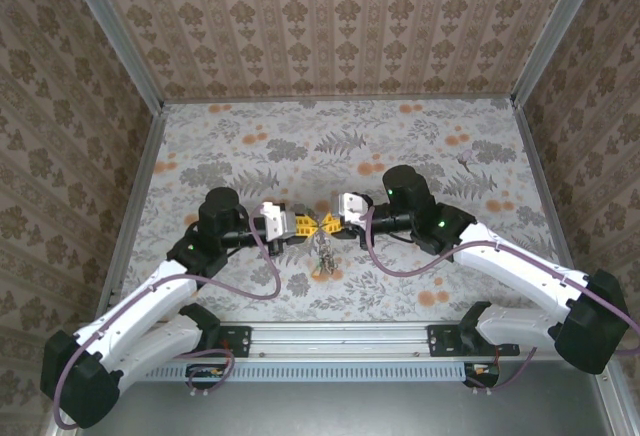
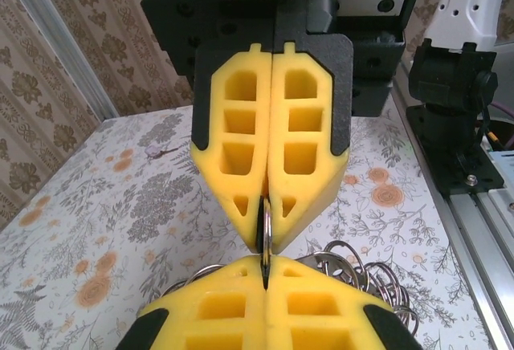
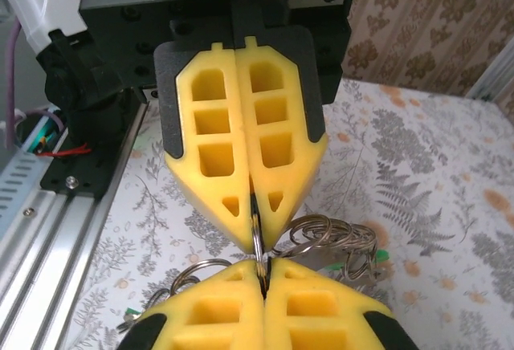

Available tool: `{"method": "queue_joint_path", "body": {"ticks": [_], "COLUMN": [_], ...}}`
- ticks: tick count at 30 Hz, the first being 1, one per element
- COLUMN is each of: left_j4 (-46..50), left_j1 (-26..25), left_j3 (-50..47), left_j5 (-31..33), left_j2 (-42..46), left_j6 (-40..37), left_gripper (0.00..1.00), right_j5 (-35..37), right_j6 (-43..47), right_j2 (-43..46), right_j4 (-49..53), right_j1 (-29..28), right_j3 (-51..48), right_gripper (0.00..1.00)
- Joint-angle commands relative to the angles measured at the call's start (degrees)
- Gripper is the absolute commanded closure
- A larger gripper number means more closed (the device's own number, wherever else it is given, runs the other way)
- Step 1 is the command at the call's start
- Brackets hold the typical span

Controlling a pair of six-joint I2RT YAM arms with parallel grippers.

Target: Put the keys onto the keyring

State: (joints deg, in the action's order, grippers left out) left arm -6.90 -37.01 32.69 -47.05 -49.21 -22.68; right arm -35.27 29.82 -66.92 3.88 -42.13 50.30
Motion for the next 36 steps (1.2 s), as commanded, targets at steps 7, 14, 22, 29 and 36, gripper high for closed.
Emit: {"method": "queue_joint_path", "body": {"ticks": [7, 14, 22, 29, 36], "left_j4": [17.18, 15.56, 8.61, 6.9, 5.76], "left_j1": [-0.19, -0.78, -1.39, -2.03, -3.16], "left_j3": [7.36, 9.41, 8.96, 9.51, 9.91], "left_j5": [6.95, 4.79, 3.82, 3.65, 3.31], "left_j2": [-2.23, -6.25, -8.54, -9.58, -11.73], "left_j6": [-7.19, -3.76, 0.71, 1.17, 0.8], "left_gripper": [0.75, 0.73, 0.72, 0.72, 0.79], "right_j5": [6.31, 12.47, 15.03, 15.99, 15.05], "right_j6": [5.14, 7.34, 9.28, 8.95, 7.24], "right_j2": [-0.96, -3.19, -4.1, -4.19, -3.79], "right_j4": [11.74, 19.5, 21.37, 20.58, 18.89], "right_j1": [0.03, -0.88, -1.7, -2.27, -2.41], "right_j3": [6.27, 11.81, 13.57, 13.18, 12.46], "right_gripper": [1.0, 1.0, 1.0, 1.0, 1.0]}}
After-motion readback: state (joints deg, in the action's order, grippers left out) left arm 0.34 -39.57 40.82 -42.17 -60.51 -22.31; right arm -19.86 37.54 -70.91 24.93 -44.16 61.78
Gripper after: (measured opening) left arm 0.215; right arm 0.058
